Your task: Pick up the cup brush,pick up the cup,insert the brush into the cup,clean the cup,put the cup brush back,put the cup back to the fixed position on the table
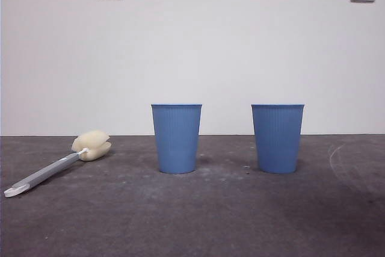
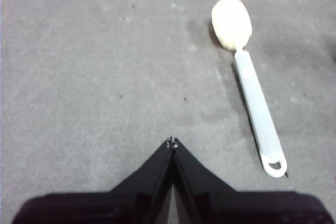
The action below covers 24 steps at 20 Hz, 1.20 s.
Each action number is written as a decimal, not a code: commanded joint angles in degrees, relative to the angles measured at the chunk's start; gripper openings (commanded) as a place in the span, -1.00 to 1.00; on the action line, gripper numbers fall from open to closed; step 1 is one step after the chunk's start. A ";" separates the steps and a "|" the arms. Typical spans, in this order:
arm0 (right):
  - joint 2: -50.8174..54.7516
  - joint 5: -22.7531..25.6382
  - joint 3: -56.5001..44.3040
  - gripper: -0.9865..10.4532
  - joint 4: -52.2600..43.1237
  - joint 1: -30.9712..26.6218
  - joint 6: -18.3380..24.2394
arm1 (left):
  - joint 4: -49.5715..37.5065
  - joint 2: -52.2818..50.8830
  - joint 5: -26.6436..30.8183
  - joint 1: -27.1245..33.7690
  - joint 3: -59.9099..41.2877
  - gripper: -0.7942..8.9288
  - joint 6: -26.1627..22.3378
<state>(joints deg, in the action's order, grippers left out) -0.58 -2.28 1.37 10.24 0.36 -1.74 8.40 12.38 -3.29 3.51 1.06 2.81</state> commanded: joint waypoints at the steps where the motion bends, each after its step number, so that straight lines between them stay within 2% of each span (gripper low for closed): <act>1: 0.04 -0.94 -0.52 -0.83 0.09 0.00 -2.89 | -0.39 0.02 -0.17 -0.17 -0.31 -0.85 2.12; 5: -0.02 -2.91 2.21 -0.84 0.09 0.00 -10.47 | 1.79 1.27 -3.52 -0.17 1.95 -0.85 5.97; 9: -2.86 -4.20 9.35 -0.85 0.15 0.00 -12.15 | 5.53 5.53 -7.26 -0.17 10.36 -0.85 6.47; 13: -11.19 -12.98 19.65 -0.85 2.21 0.00 -11.02 | 12.07 11.43 -12.72 -0.17 21.84 -0.85 6.67; 15: -16.24 -18.23 26.05 -0.85 6.45 0.00 -8.28 | 17.49 13.90 -15.23 -0.17 27.69 -0.85 5.81; 18: -24.33 -23.76 37.11 -0.85 18.40 0.00 -0.50 | 26.38 17.00 -19.91 -0.17 36.06 -0.85 2.40; 22: -34.03 -24.87 50.38 -0.85 34.75 0.00 7.98 | 37.48 20.39 -23.96 -0.20 45.62 -0.85 -1.99; 24: -37.46 -24.85 54.77 -0.85 39.93 0.00 9.77 | 41.77 21.86 -23.93 -0.20 48.68 -0.85 -4.11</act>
<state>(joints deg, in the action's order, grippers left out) -38.22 -27.03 55.99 50.19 0.36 5.63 50.13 34.22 -26.96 3.46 49.93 0.86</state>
